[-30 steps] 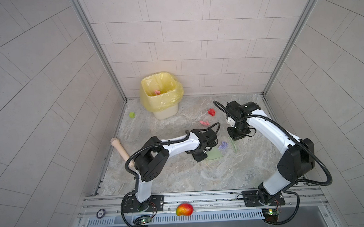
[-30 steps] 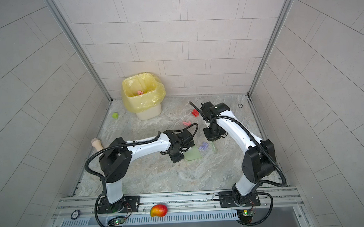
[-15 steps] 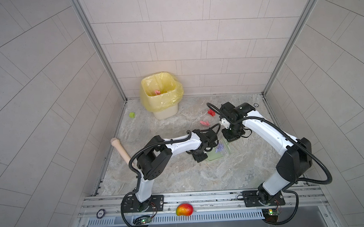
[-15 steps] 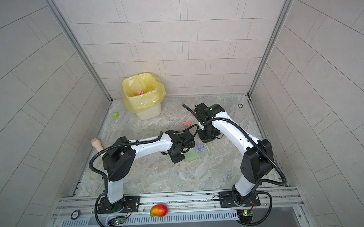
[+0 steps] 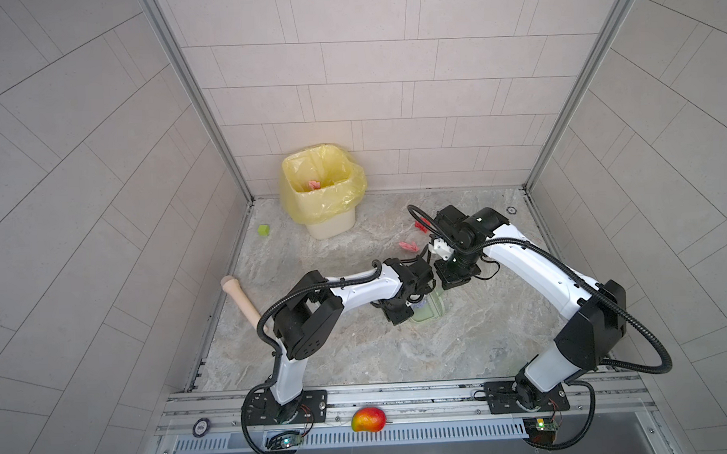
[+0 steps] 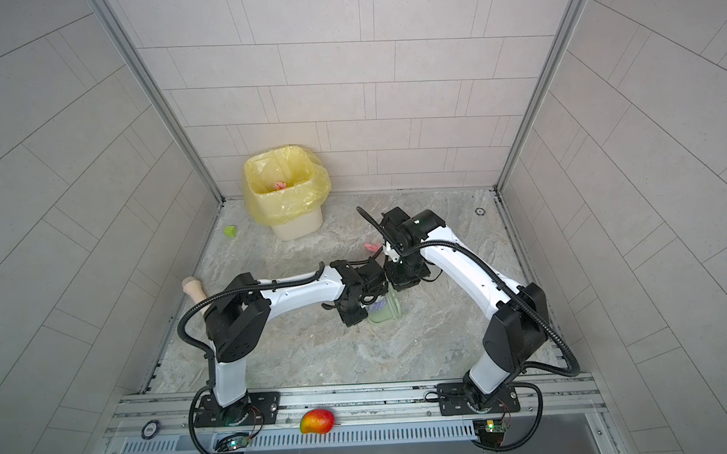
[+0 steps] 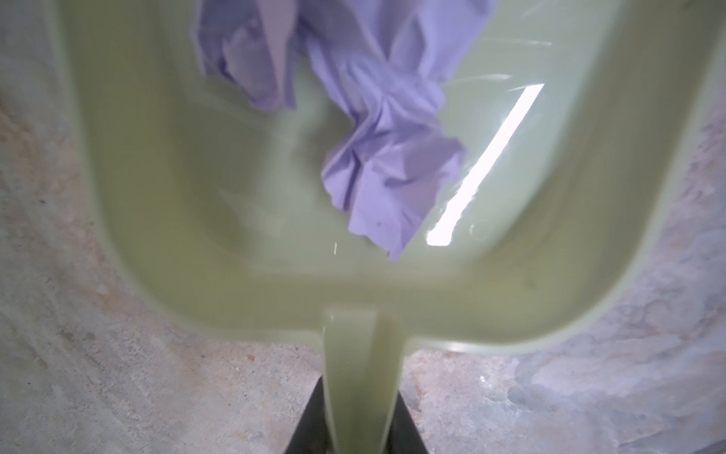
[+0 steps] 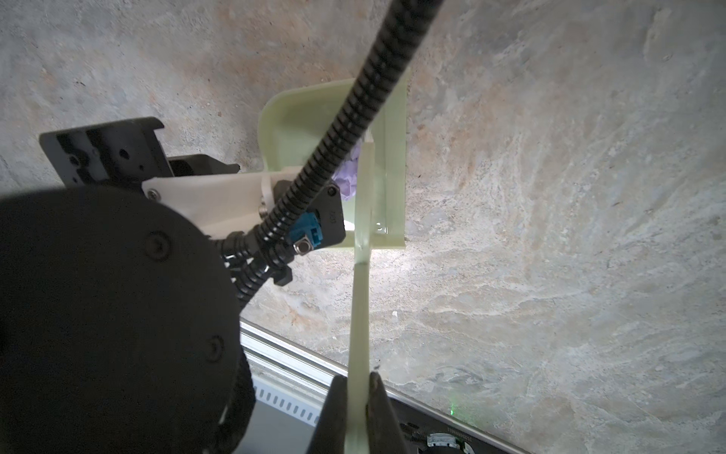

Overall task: Sweep away the paper scraps from the table
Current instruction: 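Sweep the purple scrap into the dustpan with the right gripper's brush, then lift the dustpan toward the yellow bin with left while right draws back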

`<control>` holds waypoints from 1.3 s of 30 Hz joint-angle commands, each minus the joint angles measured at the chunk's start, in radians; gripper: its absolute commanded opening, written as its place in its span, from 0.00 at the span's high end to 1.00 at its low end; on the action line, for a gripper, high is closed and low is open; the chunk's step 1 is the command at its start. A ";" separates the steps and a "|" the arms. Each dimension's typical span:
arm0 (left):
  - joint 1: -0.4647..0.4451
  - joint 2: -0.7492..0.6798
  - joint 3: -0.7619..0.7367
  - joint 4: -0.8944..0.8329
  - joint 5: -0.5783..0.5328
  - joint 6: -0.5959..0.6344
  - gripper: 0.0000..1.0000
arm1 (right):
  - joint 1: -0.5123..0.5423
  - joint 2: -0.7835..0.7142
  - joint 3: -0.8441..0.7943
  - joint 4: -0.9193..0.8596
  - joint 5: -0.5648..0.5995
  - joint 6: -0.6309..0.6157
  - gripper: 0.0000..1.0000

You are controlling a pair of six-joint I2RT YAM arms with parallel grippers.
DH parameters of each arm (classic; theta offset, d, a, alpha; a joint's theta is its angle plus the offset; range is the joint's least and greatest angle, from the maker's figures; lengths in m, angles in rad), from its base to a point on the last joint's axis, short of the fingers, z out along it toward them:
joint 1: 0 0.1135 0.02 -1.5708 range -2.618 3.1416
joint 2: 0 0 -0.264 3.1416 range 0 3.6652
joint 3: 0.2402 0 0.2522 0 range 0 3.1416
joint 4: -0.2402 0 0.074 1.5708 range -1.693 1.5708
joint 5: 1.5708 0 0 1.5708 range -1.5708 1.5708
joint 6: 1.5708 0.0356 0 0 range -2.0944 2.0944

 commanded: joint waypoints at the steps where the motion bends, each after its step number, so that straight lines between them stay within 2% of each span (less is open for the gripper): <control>1: -0.007 0.003 0.017 -0.008 -0.009 -0.004 1.00 | -0.038 -0.040 0.025 -0.041 0.042 -0.027 1.00; 11: -0.003 -0.072 -0.035 0.060 -0.015 -0.027 1.00 | -0.119 -0.085 0.025 -0.064 0.090 -0.047 1.00; 20: 0.053 -0.231 -0.098 0.094 -0.016 -0.078 1.00 | -0.162 -0.156 -0.042 0.000 0.062 -0.017 1.00; 28: 0.158 -0.404 -0.069 -0.018 -0.036 -0.111 1.00 | -0.165 -0.188 -0.080 0.056 0.036 0.011 1.00; 33: 0.222 -0.496 -0.004 -0.110 -0.095 -0.127 1.00 | -0.171 -0.197 -0.081 0.066 0.029 0.007 1.00; 39: 0.368 -0.557 0.107 -0.226 -0.146 -0.117 1.00 | -0.180 -0.214 -0.111 0.090 0.013 0.011 1.00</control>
